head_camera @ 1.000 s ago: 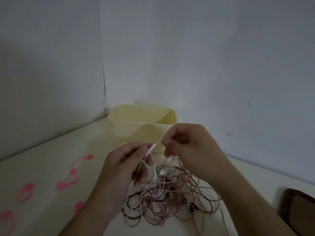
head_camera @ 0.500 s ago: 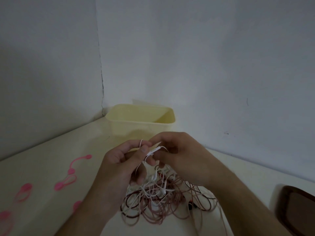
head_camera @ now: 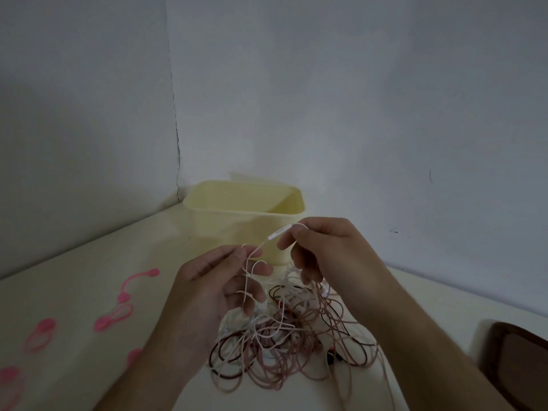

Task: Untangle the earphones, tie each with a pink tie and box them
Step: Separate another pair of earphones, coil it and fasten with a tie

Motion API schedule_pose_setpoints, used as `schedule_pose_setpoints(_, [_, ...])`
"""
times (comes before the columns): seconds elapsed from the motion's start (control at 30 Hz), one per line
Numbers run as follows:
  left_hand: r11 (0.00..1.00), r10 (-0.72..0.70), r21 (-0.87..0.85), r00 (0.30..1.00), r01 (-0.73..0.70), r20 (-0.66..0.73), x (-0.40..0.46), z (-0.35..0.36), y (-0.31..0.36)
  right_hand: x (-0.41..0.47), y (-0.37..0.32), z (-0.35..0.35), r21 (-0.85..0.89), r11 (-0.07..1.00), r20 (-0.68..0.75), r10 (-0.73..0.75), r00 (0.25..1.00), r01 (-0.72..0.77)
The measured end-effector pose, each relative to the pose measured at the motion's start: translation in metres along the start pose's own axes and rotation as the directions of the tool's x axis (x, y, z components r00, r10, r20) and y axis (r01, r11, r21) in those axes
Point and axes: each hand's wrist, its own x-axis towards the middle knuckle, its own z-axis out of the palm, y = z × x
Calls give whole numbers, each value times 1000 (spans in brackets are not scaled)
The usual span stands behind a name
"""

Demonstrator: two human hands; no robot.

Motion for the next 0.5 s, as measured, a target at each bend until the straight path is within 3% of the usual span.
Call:
schedule_pose_setpoints(0.23, [1000,-31,-1,999,31,38,-2,0,3,2,-2,-3,148,987,60,54,997,-62])
schedule_pose_setpoints(0.5, [995,9,96,998,-15,66,-5,4,2,0,2,2,-220,975,-8,4,1000,-6])
